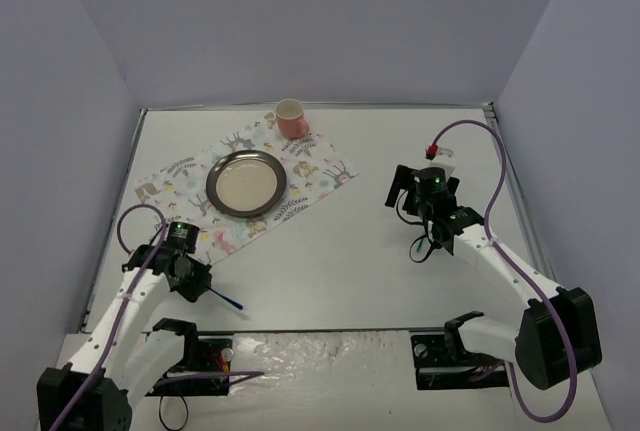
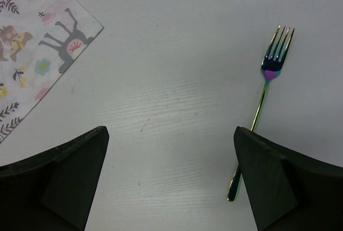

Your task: Set the dinner table for one person

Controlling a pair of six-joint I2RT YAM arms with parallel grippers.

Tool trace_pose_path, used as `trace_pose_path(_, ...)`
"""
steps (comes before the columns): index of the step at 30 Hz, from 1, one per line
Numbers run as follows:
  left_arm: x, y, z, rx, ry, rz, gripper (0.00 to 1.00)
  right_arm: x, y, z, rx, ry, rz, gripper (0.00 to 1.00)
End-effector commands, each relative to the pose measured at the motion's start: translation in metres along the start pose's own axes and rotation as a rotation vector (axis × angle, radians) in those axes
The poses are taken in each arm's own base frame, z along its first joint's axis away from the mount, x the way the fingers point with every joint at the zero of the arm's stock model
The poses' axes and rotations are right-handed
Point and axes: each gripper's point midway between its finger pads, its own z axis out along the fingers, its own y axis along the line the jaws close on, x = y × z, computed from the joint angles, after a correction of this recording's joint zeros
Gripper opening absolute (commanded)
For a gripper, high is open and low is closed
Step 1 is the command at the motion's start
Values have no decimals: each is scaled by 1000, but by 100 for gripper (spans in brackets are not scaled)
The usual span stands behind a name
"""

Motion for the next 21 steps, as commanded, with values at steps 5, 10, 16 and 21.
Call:
trace_pose_path(5, -24, -14, -80, 117, -85, 12, 0, -34, 19, -10, -62, -103, 30, 100)
trace_pose_path(10, -42, -51, -102, 181, -134, 103, 0, -41, 24, -14, -83, -118, 26, 100)
trace_pose_path(16, -55, -138, -123, 294, -188, 186, 0, -44, 29, -18, -111, -122, 23, 100)
trace_pose_path(21, -50, -223, -127, 357, -202, 291, 0, -41, 36, -19, -145, -95, 31, 100)
